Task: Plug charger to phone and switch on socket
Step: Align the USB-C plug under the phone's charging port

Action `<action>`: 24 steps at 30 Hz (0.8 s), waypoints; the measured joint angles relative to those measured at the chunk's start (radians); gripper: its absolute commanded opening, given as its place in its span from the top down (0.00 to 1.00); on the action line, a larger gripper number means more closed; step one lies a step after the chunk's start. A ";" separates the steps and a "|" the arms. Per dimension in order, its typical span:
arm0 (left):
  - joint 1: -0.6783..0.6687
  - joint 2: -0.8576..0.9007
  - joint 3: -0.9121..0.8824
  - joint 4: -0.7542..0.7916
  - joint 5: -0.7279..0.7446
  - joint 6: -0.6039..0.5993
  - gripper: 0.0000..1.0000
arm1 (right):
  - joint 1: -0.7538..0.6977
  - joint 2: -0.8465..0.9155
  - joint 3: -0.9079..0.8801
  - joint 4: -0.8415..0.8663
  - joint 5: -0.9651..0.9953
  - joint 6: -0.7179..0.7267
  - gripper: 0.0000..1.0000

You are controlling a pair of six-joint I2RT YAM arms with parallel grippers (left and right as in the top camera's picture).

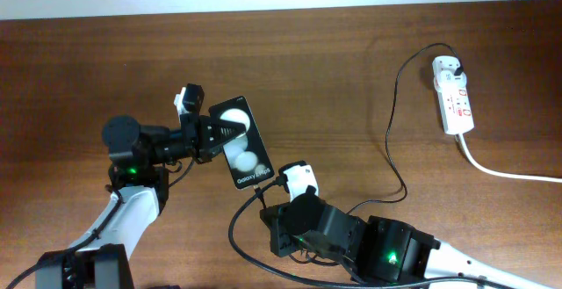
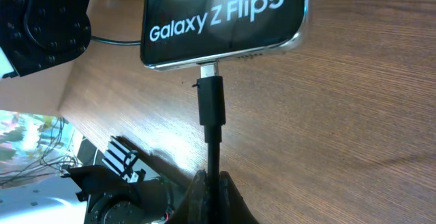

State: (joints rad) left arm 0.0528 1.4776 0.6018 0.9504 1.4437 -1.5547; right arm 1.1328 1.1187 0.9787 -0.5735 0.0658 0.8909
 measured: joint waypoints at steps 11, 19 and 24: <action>0.000 0.000 0.000 0.002 0.003 0.048 1.00 | 0.000 -0.034 0.000 -0.035 0.000 0.000 0.96; 0.000 0.000 0.000 0.000 -0.019 0.032 1.00 | 0.000 -0.031 0.000 -0.034 0.000 0.000 0.96; 0.000 0.000 0.000 0.000 -0.019 0.028 1.00 | 0.000 -0.018 0.000 -0.031 0.004 -0.008 0.96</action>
State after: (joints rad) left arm 0.0525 1.4776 0.6018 0.9508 1.4242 -1.5265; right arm 1.1328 1.1007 0.9787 -0.6044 0.0700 0.8833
